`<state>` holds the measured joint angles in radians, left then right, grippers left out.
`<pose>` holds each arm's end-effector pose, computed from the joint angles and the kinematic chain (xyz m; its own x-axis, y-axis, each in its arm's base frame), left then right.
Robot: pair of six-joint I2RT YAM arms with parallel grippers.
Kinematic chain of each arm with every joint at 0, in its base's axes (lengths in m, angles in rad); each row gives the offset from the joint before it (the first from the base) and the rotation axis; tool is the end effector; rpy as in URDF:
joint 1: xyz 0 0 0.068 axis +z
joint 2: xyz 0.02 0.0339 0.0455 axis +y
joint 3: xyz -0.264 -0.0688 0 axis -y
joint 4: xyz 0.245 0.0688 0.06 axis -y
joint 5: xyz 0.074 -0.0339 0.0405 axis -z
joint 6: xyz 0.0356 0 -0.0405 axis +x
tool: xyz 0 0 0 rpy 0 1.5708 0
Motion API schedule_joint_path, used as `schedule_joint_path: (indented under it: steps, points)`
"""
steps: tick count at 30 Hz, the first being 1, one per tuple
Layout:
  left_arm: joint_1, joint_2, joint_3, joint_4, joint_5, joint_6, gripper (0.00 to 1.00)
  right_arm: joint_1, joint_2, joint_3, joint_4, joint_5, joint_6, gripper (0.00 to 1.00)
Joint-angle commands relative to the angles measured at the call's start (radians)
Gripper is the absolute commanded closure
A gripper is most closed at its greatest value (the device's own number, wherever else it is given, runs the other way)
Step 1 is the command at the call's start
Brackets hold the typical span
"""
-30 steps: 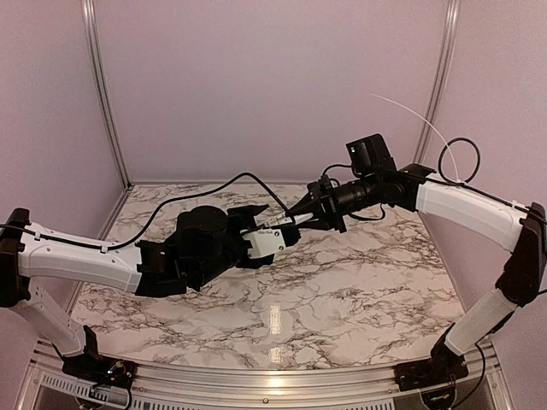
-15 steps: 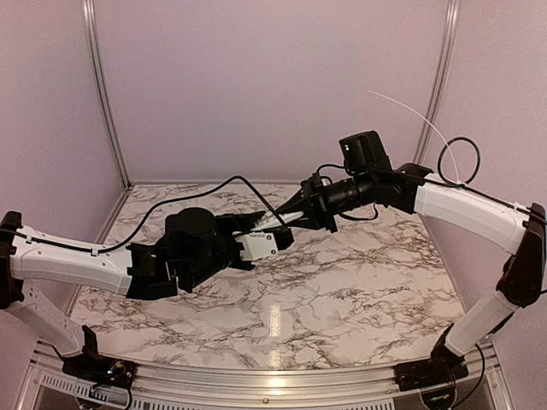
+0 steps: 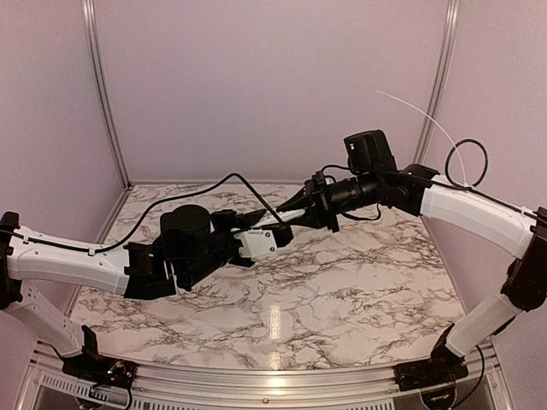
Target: Unload the batteries from the remote control
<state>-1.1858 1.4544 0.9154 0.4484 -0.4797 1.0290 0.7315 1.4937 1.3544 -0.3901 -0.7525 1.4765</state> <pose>0.1412 -0.3048 0.2919 0.5390 0.6937 -0.4778 0.3641 0.3196 0.8748 0.2345 0.2432 0.3516 -0.9579 0.1168 0.2624 0.2869 0.3499 0.8918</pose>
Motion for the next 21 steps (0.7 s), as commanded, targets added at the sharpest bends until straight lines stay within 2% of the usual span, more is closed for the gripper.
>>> schedule_joint_path:
  steps: [1,4,7,10,21]
  points:
    - [-0.003,-0.039,0.008,-0.051,0.002,-0.024,0.92,0.006,-0.038,-0.013,0.002,0.08,0.017,0.83]
    - [-0.003,-0.042,0.011,-0.073,-0.005,-0.046,0.94,0.006,-0.041,-0.011,0.002,0.114,0.023,0.79]
    - [-0.003,-0.05,0.012,-0.102,0.002,-0.066,0.94,0.006,-0.041,-0.011,0.011,0.133,0.028,0.62]
    - [-0.003,-0.059,0.018,-0.149,0.017,-0.09,0.94,0.006,-0.037,-0.006,0.017,0.138,0.023,0.49]
    - [-0.003,-0.106,0.027,-0.262,0.045,-0.217,0.93,0.005,-0.02,0.015,-0.007,0.178,-0.036,0.22]
